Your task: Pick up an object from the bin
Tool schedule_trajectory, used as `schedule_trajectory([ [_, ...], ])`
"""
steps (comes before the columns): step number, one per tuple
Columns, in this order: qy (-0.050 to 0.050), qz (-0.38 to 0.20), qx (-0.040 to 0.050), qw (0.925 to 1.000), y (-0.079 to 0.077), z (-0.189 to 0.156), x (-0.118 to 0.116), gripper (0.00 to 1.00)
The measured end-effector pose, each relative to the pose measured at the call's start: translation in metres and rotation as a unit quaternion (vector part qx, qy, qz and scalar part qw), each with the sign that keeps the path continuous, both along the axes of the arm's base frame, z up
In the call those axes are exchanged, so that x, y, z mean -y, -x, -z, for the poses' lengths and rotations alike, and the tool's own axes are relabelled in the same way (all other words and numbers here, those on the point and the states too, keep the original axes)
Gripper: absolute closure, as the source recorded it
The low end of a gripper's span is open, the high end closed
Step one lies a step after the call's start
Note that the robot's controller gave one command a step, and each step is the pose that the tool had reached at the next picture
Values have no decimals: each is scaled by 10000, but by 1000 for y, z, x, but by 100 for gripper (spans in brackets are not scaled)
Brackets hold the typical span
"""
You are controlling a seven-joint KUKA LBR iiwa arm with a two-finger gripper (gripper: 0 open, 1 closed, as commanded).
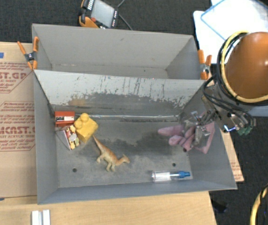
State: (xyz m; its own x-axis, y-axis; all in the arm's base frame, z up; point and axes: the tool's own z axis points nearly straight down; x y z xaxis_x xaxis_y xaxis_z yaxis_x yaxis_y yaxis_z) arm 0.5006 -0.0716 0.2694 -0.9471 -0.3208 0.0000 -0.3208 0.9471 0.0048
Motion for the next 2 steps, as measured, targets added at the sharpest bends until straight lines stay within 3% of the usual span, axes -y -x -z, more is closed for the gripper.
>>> schedule_trajectory([
  [1,19,8,107,9999,-5,-16,1,100],
  [2,10,-2091,53,9779,-1,14,19,100],
])
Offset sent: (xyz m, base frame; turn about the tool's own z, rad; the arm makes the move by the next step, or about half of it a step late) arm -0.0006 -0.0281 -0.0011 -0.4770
